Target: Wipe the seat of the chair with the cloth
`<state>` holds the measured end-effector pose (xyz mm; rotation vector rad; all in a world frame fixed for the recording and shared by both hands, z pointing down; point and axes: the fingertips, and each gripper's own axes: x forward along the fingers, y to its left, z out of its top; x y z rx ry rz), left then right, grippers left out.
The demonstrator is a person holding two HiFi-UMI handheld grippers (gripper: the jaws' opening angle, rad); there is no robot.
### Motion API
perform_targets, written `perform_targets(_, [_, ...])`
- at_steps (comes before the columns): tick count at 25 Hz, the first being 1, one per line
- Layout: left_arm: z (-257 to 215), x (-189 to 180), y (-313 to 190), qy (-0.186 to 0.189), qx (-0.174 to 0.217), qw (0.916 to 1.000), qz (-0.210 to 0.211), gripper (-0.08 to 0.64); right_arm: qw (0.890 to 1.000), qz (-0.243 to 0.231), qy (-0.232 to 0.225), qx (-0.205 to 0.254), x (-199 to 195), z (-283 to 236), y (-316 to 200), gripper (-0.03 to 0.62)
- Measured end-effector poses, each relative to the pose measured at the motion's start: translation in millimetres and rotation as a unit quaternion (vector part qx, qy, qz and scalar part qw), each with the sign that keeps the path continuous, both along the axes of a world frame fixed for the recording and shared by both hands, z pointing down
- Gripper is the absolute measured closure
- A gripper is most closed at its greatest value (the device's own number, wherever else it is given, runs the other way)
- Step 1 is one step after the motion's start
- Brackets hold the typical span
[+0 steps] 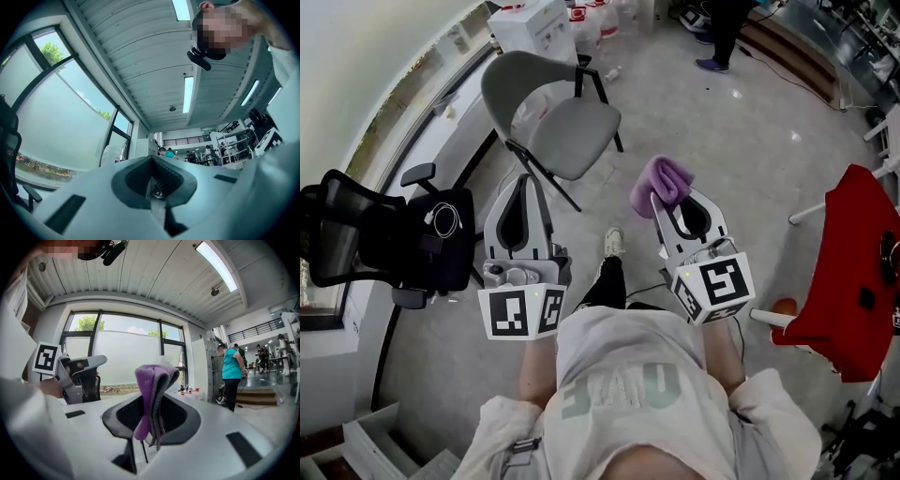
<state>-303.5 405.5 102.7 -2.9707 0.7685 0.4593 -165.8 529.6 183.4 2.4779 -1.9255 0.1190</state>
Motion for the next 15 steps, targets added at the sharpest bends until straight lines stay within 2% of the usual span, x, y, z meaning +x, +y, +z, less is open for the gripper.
perform_targets(4, [26, 29, -19, 0.007, 0.007, 0.9999, 0.005, 0.548, 1.000, -0.002, 0.015, 0.009, 27, 19, -22, 0.497])
perform_targets(8, [59, 69, -58, 0.004, 0.005, 1.0000, 0.006, 0.548, 0.999, -0.014, 0.029, 0.008, 60, 45, -68, 0.497])
perform_targets(11, [71, 103, -97, -0.009, 0.005, 0.9999, -0.001, 0.548, 0.999, -0.027, 0.024, 0.004, 93, 55, -114, 0.497])
perform_targets(15, [61, 156, -172, -0.018, 0.014, 0.9995, -0.020, 0.548, 0.998, -0.049, 0.027, 0.002, 146, 46, -199, 0.497])
